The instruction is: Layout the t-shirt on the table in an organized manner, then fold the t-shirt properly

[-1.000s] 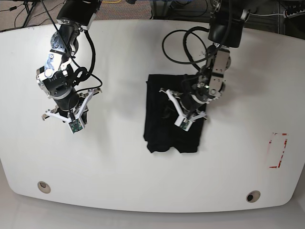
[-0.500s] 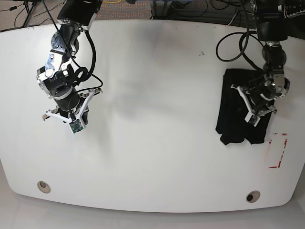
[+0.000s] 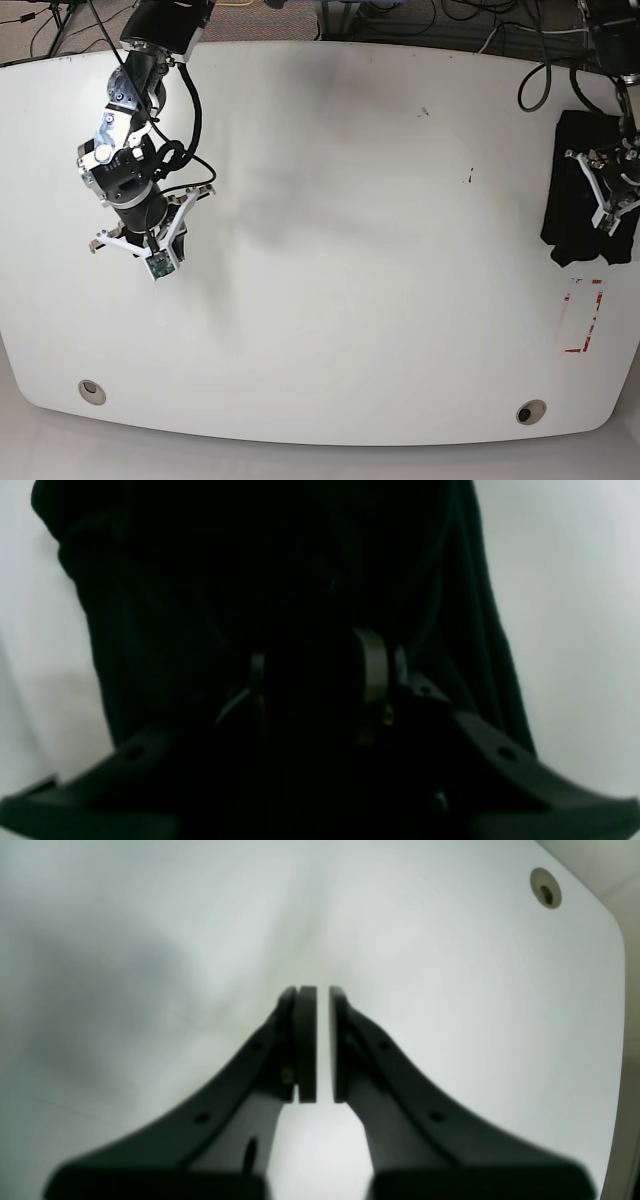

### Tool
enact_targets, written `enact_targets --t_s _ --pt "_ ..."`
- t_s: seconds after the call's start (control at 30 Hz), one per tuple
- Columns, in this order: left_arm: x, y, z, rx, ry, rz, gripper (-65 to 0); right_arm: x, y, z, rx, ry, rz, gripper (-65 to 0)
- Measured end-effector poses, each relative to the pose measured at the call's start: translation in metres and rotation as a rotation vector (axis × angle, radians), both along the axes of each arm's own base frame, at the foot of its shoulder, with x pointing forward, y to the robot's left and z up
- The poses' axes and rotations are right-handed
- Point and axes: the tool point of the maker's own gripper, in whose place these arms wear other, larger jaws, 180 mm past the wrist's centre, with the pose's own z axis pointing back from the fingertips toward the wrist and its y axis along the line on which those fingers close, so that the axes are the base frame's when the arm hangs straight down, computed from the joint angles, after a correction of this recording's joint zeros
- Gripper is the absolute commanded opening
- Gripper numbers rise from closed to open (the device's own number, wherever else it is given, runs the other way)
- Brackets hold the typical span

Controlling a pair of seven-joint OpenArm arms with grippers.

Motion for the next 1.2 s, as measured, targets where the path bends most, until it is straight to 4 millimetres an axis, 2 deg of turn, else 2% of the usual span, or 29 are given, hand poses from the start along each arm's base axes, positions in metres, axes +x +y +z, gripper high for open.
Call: enact_targets --t_s 0.2,0.33,0.43,0.57,0.67,0.77,0.8,0.93,1.0,1.03,1.07,1.1,1.17,1.2 --pt "-0.014 0.035 0.004 0.017 0.015 0.098 -45.1 -0.002 0.0 -0.002 0.0 0.005 0.001 -61.2" --pt "-0.02 0.047 0.008 0.054 0.038 0.119 -45.1 -0.003 0.0 -0.003 0.0 0.01 0.001 -61.4" --pt "-0.015 0.05 0.016 0.095 0.048 0.114 -45.3 -0.006 0.003 -0.007 0.006 0.019 0.004 -61.4" --pt "0.008 0.037 0.041 0.126 -0.022 0.068 -45.3 -0.009 0.008 -0.012 0.021 0.034 -0.001 -61.4" --pt "0.031 0.015 0.069 0.142 -0.116 0.034 -45.3 -0.009 0.011 -0.012 0.026 0.03 0.01 -61.4" --pt "0.048 -0.019 0.088 0.131 -0.217 -0.017 -45.3 -0.008 0.008 -0.011 0.022 0.026 0.004 -61.4" --pt "0.053 -0.037 0.093 0.117 -0.252 -0.044 -45.3 -0.008 0.008 -0.013 0.025 0.027 0.005 -61.4" --pt "0.067 -0.108 0.091 0.014 -0.352 -0.165 -45.3 -0.002 0.018 -0.017 0.096 -0.043 0.041 -61.4" --pt "0.073 -0.144 0.091 -0.04 -0.414 -0.229 -45.3 -0.001 0.025 -0.027 0.156 -0.077 0.062 -61.4" --pt "0.074 -0.154 0.092 -0.067 -0.445 -0.231 -45.3 0.002 0.029 -0.026 0.187 -0.114 0.076 -61.4" --pt "0.079 -0.168 0.098 -0.11 -0.518 -0.223 -45.3 -0.001 0.03 -0.04 0.209 -0.107 0.082 -61.4" --pt "0.08 -0.174 0.1 -0.129 -0.551 -0.21 -45.3 -0.004 0.034 -0.047 0.23 -0.111 0.099 -61.4" --pt "0.079 -0.185 0.099 -0.156 -0.611 -0.193 -45.3 -0.012 0.029 -0.067 0.242 -0.099 0.1 -61.4" --pt "0.078 -0.189 0.099 -0.173 -0.632 -0.184 -45.3 -0.012 0.024 -0.068 0.261 -0.134 0.081 -61.4"
